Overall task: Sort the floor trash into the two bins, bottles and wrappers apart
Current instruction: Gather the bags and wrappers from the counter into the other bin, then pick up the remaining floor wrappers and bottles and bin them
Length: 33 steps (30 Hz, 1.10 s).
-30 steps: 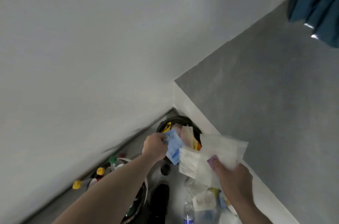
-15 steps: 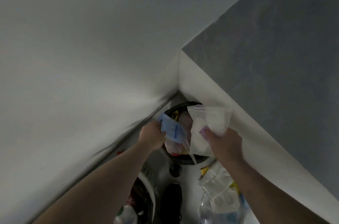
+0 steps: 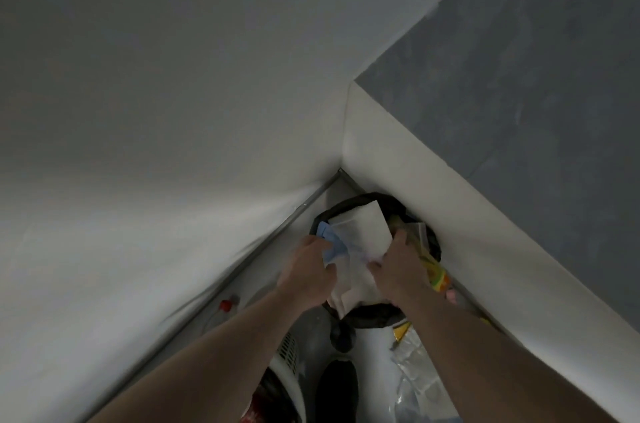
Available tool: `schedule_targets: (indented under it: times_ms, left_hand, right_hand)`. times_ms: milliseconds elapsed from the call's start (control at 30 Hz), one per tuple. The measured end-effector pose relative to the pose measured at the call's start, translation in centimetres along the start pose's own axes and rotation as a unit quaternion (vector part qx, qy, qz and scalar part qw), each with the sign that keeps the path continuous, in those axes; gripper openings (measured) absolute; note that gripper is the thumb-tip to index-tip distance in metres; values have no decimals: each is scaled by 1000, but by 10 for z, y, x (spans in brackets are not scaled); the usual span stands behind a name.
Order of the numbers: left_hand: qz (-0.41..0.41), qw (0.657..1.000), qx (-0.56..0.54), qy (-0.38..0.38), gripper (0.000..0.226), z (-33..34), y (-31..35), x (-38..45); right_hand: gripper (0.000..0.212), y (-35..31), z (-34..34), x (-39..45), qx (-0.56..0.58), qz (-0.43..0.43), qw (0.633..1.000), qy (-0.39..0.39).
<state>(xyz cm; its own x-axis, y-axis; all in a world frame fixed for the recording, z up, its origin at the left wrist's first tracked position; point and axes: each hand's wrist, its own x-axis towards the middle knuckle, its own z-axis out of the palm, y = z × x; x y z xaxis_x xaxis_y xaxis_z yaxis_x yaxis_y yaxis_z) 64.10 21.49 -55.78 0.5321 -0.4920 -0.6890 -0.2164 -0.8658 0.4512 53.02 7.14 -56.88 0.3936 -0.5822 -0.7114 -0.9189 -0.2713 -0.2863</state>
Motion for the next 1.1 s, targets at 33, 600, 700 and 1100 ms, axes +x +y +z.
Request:
schedule_targets:
  times_ms: [33,600,700,1100]
  left_hand:
    - [4,1000,3,3,46,0,0,-2]
    - [-25,999,40,11,42,-73,87,-135]
    - [-18,997,66,21,38,-85,109,-189]
    - [-7,994,32,104,47,-20,213,-494]
  right_hand:
    - [95,0,-1,-1,-15,-4,1000,10]
    - [72,-18,-130,-147,65,-131,988,48]
    - [63,4,-159,-207,66,-140,987,42]
    - [74,184,-270,-446,-5,-185,982,-42]
